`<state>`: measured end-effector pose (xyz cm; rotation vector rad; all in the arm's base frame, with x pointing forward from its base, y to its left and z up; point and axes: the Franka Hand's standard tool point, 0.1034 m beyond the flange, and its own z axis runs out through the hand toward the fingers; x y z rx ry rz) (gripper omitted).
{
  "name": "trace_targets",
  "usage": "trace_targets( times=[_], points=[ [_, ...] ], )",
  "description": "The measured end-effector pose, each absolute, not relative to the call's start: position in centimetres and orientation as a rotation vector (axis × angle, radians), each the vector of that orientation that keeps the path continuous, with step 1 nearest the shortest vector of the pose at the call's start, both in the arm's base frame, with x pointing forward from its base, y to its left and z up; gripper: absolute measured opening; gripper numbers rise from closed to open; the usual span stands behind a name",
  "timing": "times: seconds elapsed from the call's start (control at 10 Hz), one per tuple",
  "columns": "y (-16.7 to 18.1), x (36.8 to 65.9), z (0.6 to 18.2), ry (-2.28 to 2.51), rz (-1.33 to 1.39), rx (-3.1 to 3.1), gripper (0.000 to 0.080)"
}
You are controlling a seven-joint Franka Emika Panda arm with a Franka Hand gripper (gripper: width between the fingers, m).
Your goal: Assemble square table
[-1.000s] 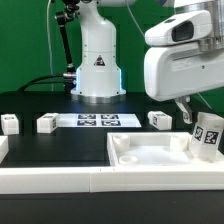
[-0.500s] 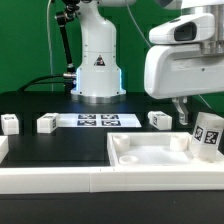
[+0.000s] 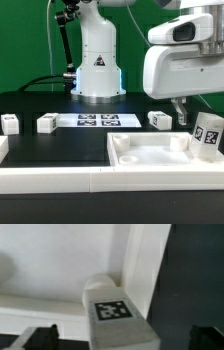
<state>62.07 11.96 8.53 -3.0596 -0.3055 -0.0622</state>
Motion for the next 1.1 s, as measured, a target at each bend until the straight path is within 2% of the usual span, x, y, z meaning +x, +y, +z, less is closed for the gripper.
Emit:
trace_targets(
  times=[0.5,0.6,0.7,0.8,0.9,1.1],
  points=[
    [11.83,62.36,8.58,-0.339,-0.070,-3.056,0.0649],
    [11.83,62.36,8.58,-0.339,-0.070,-3.056,0.0526],
    [11.85,62.38,8.60,-0.340,-0.070,-3.056,0.0526],
    [11.85,62.37,8.60,-0.344,-0.070,-3.055,0.0386],
    [11.74,62.39,8.59,-0.350,-0.070,-3.055,0.0288],
    [11.43,62.46,8.58,-0.381,-0.074,-3.049,0.0288]
  ],
)
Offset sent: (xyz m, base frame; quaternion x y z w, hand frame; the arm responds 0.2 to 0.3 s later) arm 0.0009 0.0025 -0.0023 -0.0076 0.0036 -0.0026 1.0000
